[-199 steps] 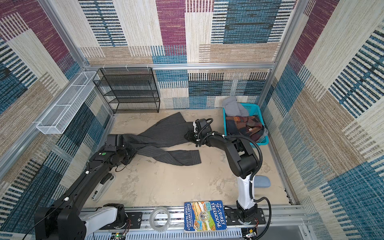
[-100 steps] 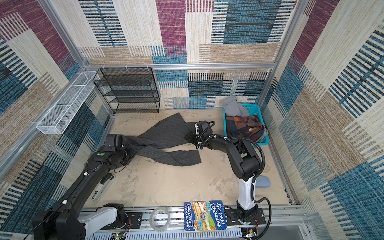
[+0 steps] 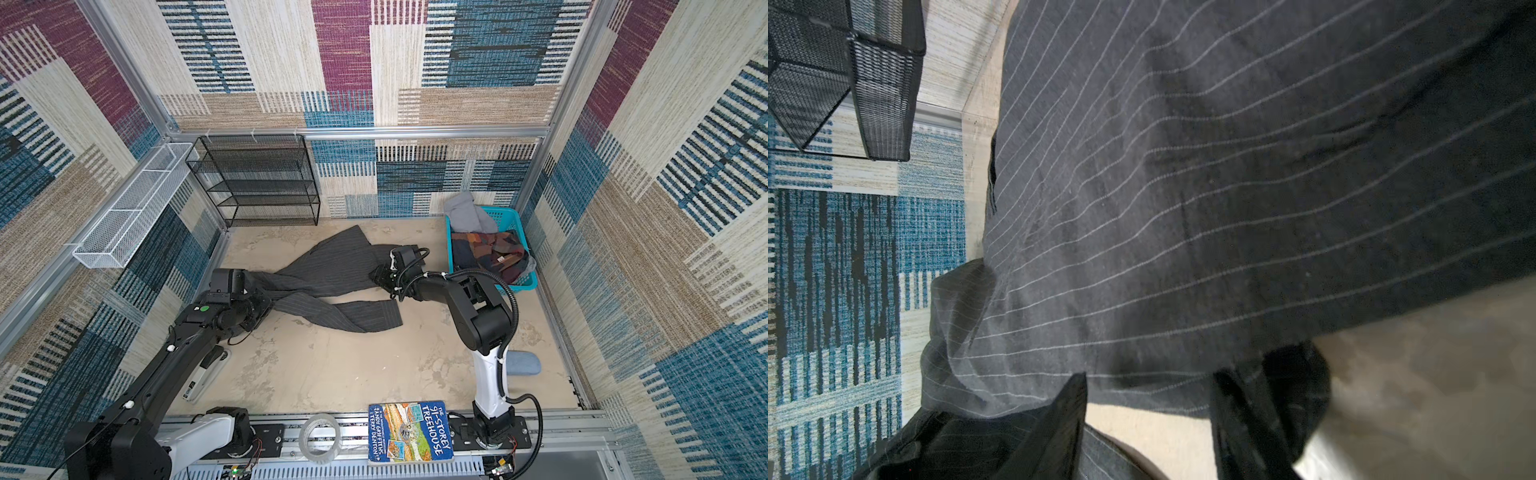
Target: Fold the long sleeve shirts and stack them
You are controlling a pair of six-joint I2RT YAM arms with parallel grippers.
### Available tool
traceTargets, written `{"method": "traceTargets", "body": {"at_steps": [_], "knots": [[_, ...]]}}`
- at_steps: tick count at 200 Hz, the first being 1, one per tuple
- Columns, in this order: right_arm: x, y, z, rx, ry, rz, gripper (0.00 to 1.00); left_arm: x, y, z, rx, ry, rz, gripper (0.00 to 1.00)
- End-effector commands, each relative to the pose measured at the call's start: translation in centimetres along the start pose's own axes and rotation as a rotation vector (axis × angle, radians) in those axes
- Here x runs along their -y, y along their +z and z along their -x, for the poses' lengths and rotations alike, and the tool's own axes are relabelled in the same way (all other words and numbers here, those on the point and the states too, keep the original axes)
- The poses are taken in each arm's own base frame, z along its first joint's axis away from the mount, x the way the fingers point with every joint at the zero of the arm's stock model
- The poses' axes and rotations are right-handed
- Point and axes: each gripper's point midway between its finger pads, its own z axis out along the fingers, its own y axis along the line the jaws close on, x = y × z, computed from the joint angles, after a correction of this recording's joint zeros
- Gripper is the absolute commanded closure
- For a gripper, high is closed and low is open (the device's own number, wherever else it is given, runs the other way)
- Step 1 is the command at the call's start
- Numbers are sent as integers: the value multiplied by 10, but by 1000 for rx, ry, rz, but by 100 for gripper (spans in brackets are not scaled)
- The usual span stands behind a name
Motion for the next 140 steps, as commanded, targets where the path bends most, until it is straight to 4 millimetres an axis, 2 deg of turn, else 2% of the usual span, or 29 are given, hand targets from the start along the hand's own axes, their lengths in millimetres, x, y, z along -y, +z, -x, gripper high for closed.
{"method": "traceTargets", "body": {"at_steps": [1, 98, 120, 140], "knots": [[-15, 2, 12, 39, -7, 51, 49, -5, -2, -1, -2, 28, 19, 100], [-26, 16, 32, 61, -9, 75, 51, -16, 3, -10, -18, 22, 19, 100], [-24, 20, 34, 65, 5, 86, 54, -16, 4, -11, -18, 23, 15, 100], [-25, 24, 38, 71, 11, 108, 62, -16, 5, -10, -17, 27, 10, 100]]}}
